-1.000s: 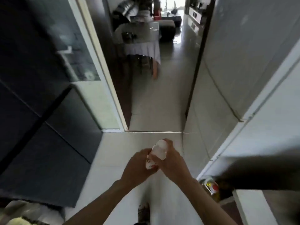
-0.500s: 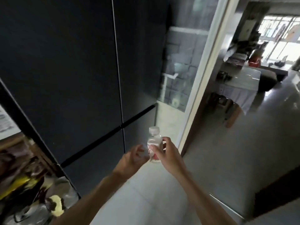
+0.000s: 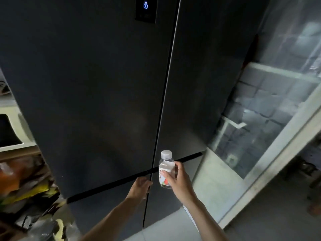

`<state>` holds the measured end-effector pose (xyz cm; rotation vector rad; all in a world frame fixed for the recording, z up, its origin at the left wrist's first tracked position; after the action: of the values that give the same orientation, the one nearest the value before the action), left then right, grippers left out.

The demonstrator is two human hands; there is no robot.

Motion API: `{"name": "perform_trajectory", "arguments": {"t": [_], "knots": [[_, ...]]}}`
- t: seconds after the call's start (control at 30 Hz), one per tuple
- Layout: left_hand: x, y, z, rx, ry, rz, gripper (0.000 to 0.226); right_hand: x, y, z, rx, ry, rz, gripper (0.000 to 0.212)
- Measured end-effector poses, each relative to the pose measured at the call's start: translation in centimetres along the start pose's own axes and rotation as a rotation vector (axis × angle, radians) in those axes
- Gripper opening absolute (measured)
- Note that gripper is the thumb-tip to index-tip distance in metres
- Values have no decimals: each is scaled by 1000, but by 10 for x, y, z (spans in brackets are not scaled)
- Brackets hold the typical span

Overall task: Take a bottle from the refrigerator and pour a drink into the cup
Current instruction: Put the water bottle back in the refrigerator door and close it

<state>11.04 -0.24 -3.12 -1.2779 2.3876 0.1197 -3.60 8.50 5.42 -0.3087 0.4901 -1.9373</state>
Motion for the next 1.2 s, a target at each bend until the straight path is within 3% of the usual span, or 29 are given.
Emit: {"name": "perform_trajectory", "arguments": {"t": [0.27,0.6,0.67,0.73,0.83,1.03,1.2], "knots": [[63,41,-14,-425,-171,-339,12,93,-36,-48,49,-58,196,49],[91,74,-25,-910,-154,-489,23,136,-50,-65,75,-121,345,53],[97,69,-21,-1142,-84,-486,41,133,-50,-73,97,-118,355,54],[106,63,-15,-1415,-12,-472,76,129,-52,-84,83,-106,352,57],[124,63,-9,-1642,31,-457,103,123,-63,-101,26,-82,341,59],[151,67,-6,-1710,93,-465,131,115,-92,-118,-98,-96,312,65],[144,63,-14,-1661,109,-559,120,109,-107,-117,-175,-166,333,65]]}}
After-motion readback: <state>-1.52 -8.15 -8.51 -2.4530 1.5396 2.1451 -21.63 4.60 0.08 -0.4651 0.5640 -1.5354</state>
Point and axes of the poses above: each hand's wrist, its own x-axis towards the middle knuckle, its own y-axis out of the palm, z = x × y, the point moved 2 cm from there along x, towards the middle knuckle, and after that the axes turned 6 degrees about z, right-handed, at the moved point
